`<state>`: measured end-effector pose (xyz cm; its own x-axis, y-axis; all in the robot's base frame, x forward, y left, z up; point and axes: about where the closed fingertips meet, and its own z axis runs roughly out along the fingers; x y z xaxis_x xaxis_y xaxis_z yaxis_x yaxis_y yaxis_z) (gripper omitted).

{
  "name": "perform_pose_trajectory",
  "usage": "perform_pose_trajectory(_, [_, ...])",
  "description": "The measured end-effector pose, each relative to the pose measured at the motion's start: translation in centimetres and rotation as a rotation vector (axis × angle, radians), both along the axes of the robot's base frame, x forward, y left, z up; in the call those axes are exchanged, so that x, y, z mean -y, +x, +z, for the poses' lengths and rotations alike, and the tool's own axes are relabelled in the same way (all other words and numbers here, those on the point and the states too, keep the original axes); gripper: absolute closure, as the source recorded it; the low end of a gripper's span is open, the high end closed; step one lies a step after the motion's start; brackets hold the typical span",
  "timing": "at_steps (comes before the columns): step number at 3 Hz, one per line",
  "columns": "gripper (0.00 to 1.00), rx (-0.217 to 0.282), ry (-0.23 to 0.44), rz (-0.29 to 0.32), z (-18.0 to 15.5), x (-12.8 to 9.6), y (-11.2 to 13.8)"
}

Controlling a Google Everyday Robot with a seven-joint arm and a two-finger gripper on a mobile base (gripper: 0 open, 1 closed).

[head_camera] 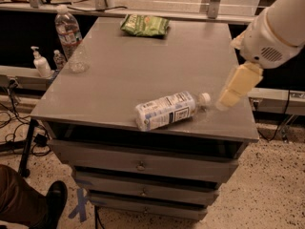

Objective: Move green jalapeno chip bag near blue plastic bottle

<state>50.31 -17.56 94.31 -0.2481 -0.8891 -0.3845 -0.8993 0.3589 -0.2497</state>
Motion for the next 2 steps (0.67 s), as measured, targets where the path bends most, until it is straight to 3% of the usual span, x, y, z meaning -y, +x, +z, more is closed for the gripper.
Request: perform_pose_trajectory(2, [0.00, 0.005, 0.209, -0.072, -3.8, -6.6, 12.0])
